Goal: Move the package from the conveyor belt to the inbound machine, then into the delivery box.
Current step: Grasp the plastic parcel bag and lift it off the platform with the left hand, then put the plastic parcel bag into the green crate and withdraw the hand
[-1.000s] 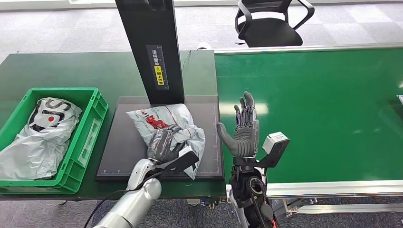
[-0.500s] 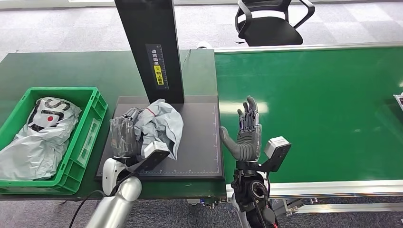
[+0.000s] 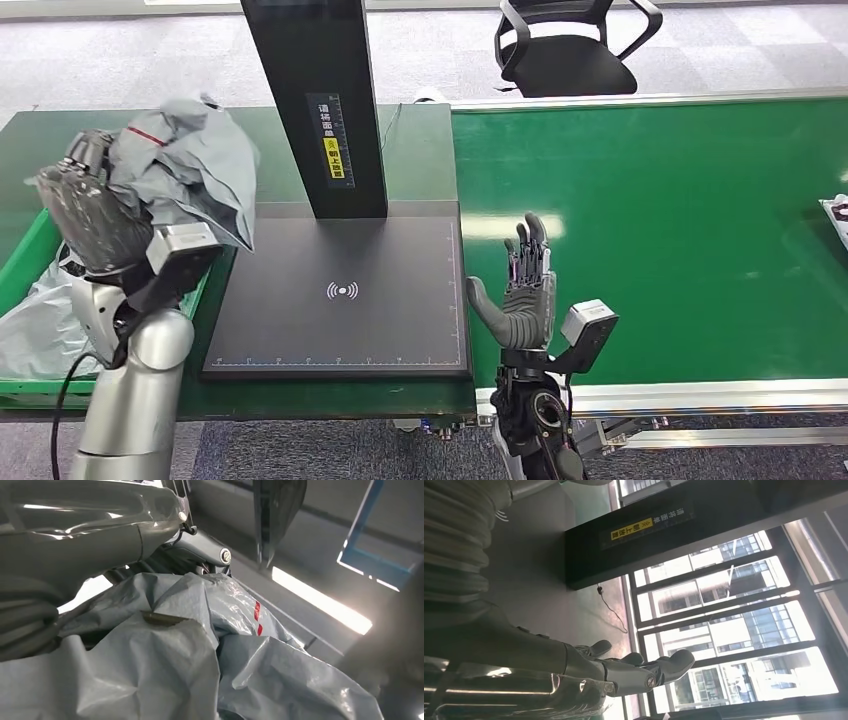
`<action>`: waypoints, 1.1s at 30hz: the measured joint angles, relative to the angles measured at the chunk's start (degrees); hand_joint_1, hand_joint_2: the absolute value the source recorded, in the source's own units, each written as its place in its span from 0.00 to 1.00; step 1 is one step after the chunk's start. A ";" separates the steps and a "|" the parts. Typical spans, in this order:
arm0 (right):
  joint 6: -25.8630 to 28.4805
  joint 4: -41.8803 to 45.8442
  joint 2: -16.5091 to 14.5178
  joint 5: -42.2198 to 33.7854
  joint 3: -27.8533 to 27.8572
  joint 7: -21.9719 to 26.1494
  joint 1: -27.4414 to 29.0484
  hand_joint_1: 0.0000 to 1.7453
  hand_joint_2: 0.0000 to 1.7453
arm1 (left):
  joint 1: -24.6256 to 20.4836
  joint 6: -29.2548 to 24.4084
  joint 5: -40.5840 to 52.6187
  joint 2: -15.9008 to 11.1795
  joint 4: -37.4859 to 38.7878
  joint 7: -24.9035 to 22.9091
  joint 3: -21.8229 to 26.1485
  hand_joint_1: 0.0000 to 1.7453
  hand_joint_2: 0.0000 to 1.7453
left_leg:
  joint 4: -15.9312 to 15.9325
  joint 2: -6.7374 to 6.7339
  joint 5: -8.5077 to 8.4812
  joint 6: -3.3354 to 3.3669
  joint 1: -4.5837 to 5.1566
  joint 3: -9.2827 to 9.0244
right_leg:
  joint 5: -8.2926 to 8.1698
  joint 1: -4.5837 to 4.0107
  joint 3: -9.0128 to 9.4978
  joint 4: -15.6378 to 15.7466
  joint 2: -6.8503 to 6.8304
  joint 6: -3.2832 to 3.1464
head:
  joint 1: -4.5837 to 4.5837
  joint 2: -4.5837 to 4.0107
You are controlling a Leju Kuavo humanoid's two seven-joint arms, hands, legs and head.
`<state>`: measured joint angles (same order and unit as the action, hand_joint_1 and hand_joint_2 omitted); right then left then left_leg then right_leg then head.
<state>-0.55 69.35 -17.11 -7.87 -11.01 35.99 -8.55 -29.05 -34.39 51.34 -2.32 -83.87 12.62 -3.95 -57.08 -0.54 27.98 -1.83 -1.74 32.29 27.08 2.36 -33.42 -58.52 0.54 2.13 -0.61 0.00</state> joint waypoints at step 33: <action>-3.61 6.36 -0.99 0.71 2.50 -1.42 4.79 0.00 1.00 | -2.79 12.82 -9.19 -13.43 28.44 2.83 20.25 0.62 1.00 | 0.01 -0.42 0.00 -0.07 -0.02 0.19 | -0.04 -0.02 -0.39 -0.05 0.33 -0.07 | -0.03 0.00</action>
<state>-4.15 75.71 -18.11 -7.17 -8.51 34.57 -3.76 -31.84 -21.56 42.16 -15.75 -55.43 15.45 16.30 -57.07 -0.96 27.98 -1.89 -1.76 32.49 27.04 2.34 -33.82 -58.57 0.87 2.06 -0.63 0.00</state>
